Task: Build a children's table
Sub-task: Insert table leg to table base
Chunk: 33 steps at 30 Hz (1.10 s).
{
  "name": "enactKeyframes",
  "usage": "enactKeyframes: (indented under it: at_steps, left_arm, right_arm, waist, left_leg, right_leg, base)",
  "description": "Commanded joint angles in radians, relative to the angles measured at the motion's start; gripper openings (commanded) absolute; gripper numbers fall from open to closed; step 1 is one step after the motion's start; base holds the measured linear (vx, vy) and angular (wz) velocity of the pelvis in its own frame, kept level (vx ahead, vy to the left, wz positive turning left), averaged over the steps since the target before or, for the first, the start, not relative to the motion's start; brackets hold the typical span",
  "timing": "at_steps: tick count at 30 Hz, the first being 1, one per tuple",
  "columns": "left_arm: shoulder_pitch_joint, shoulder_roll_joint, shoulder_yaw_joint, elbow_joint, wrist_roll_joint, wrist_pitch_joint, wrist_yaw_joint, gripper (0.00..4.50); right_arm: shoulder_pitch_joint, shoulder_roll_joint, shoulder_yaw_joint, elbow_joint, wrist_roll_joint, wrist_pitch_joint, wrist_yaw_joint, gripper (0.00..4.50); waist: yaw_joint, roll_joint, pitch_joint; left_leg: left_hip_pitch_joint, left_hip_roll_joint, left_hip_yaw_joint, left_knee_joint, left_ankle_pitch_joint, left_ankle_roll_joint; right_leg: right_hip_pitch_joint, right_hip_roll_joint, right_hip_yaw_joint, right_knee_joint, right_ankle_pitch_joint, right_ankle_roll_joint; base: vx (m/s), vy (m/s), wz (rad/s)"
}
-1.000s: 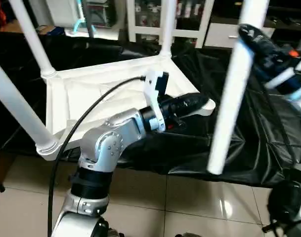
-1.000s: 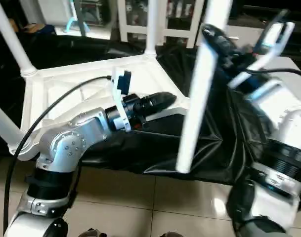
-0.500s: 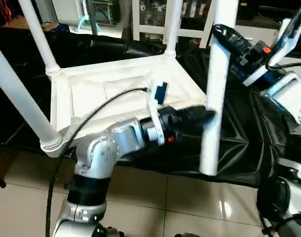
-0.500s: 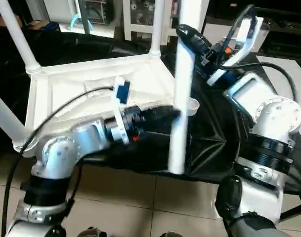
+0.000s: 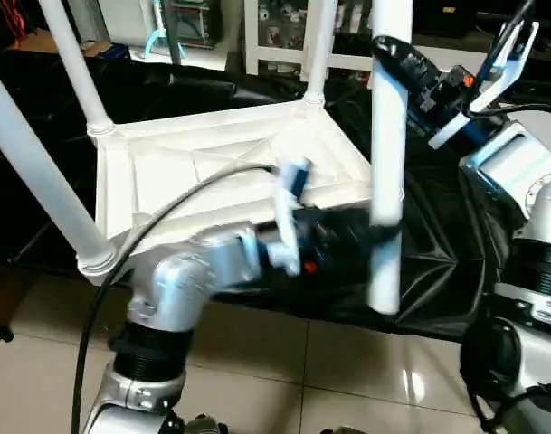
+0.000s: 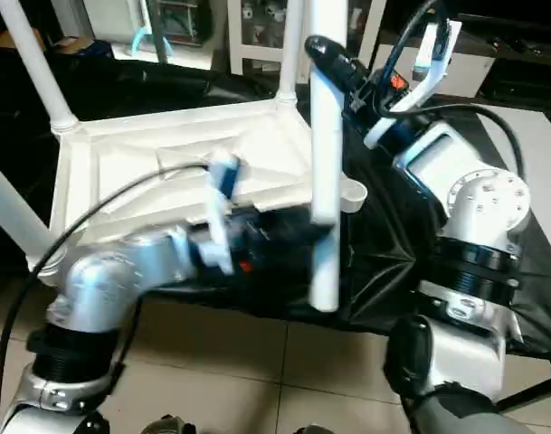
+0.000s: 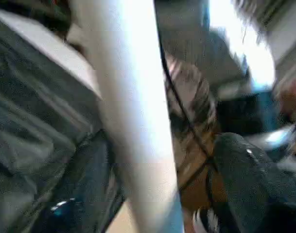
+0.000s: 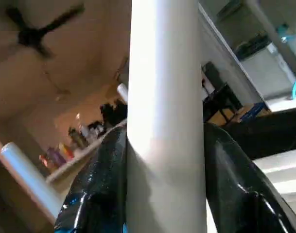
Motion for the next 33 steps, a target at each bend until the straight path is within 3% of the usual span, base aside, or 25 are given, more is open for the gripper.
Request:
enactKeyframes:
  at_steps: [1, 8, 9, 12, 13, 18, 19, 33]
  left_arm:
    - [-0.002, -0.007, -0.020, -0.010, 0.016, 0.007, 0.026, 3.72]
    - [-0.011, -0.014, 0.018, 0.018, 0.014, -0.011, 0.051, 3.72]
    - [-0.011, -0.015, 0.029, 0.018, 0.008, -0.016, 0.046, 3.44]
    - [-0.011, -0.005, 0.027, 0.020, 0.016, -0.023, 0.046, 3.36]
    - [-0.012, -0.003, 0.025, 0.021, 0.018, -0.024, 0.048, 3.09]
    - [-0.010, -0.005, 0.028, 0.018, 0.016, -0.024, 0.048, 2.83]
    - [-0.009, -0.006, 0.028, 0.017, 0.017, -0.025, 0.047, 2.60]
    - [-0.008, -0.008, 0.062, 0.029, 0.003, -0.019, 0.066, 1.71]
  right_arm:
    - [-0.040, 0.013, -0.055, 0.021, 0.057, -0.038, -0.049, 1.73]
    - [-0.037, 0.007, -0.044, 0.034, 0.057, -0.033, -0.029, 1.73]
    - [-0.035, 0.007, -0.038, 0.034, 0.050, -0.037, -0.028, 1.73]
    - [-0.030, 0.011, -0.030, 0.024, 0.058, -0.029, -0.044, 1.73]
    - [-0.027, 0.013, -0.022, 0.016, 0.067, -0.019, -0.051, 1.73]
    - [-0.013, 0.015, 0.001, -0.002, 0.064, -0.009, -0.050, 1.73]
    - [-0.012, 0.012, 0.005, -0.002, 0.058, -0.013, -0.047, 1.73]
    - [-0.011, 0.000, 0.031, 0.003, 0.048, -0.030, -0.051, 1.73]
  waist:
    - [-0.003, -0.020, -0.095]
    - [-0.002, -0.020, -0.095]
    - [-0.001, -0.019, -0.095]
    - [-0.001, -0.020, -0.095]
    - [-0.001, -0.021, -0.095]
    - [-0.001, -0.020, -0.095]
    - [0.000, -0.021, -0.096]
    - [0.000, -0.023, -0.096]
  left_leg:
    - [0.016, 0.001, 0.013, -0.064, -0.097, -0.010]
    - [0.013, -0.002, 0.013, -0.064, -0.094, -0.008]
    - [0.013, -0.002, 0.012, -0.064, -0.092, -0.009]
    - [0.013, -0.002, 0.012, -0.063, -0.092, -0.008]
    - [0.014, -0.001, 0.012, -0.064, -0.095, -0.007]
    - [0.013, -0.001, 0.012, -0.064, -0.094, -0.011]
    - [0.013, -0.001, 0.013, -0.063, -0.090, -0.011]
    - [0.013, -0.001, 0.012, -0.063, -0.086, -0.008]
  right_leg:
    - [0.054, -0.021, 0.020, -0.061, -0.190, -0.160]
    - [0.057, -0.020, 0.019, -0.061, -0.174, -0.155]
    - [0.058, -0.021, 0.019, -0.061, -0.174, -0.156]
    - [0.058, -0.021, 0.019, -0.060, -0.173, -0.158]
    - [0.057, -0.021, 0.019, -0.061, -0.180, -0.157]
    - [0.057, -0.022, 0.019, -0.060, -0.184, -0.153]
    - [0.057, -0.022, 0.020, -0.060, -0.178, -0.152]
    - [0.057, -0.021, 0.020, -0.058, -0.163, -0.155]
  base:
    - [0.000, 0.000, 0.00]
    - [0.000, 0.000, 0.00]
    - [0.000, 0.000, 0.00]
    - [0.000, 0.000, 0.00]
    - [0.000, 0.000, 0.00]
    - [0.000, 0.000, 0.00]
    - [0.000, 0.000, 0.00]
    - [0.000, 0.000, 0.00]
